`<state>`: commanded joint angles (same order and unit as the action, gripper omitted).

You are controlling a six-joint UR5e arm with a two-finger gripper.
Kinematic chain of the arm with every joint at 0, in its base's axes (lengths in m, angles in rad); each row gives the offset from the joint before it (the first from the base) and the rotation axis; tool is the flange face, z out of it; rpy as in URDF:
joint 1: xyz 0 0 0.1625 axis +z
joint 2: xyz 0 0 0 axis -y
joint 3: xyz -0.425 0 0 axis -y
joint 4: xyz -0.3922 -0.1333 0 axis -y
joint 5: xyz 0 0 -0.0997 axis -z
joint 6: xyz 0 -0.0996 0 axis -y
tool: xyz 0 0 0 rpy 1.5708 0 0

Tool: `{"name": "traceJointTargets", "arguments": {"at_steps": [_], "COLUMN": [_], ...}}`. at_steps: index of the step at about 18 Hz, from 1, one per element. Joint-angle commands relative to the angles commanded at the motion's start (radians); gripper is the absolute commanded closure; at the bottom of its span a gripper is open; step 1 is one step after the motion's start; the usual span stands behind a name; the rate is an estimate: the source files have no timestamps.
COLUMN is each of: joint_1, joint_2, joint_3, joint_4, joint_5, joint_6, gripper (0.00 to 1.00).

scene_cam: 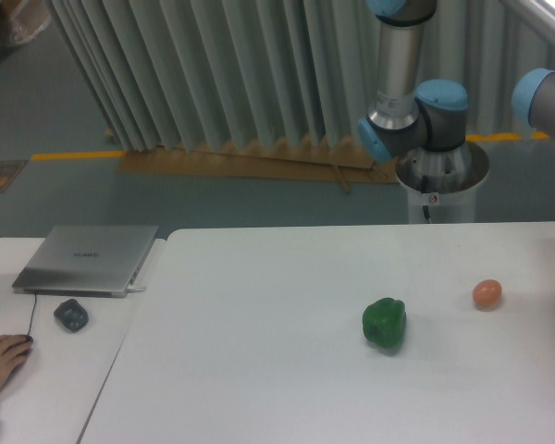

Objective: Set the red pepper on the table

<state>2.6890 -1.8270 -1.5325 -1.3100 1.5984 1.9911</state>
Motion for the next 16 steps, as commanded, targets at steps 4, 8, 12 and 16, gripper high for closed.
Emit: {"name": "traceJointTargets", "arguments": {"at_steps": [4, 8, 12, 16], "joint_1": [0.000, 0.009, 0.008, 0.009], "joint_2": [0.000, 0.003, 0.002, 0.002], "joint_3": [0.000, -0.002, -0.005, -0.017], "joint_4": [0.000, 0.000, 0.000, 0.003], "joint_5": [0.000, -0.003, -0.002, -0.003], "joint_6": [-0.002, 0.000, 0.000, 0.002], "gripper": [0.00, 0.00, 0.00, 0.00]}}
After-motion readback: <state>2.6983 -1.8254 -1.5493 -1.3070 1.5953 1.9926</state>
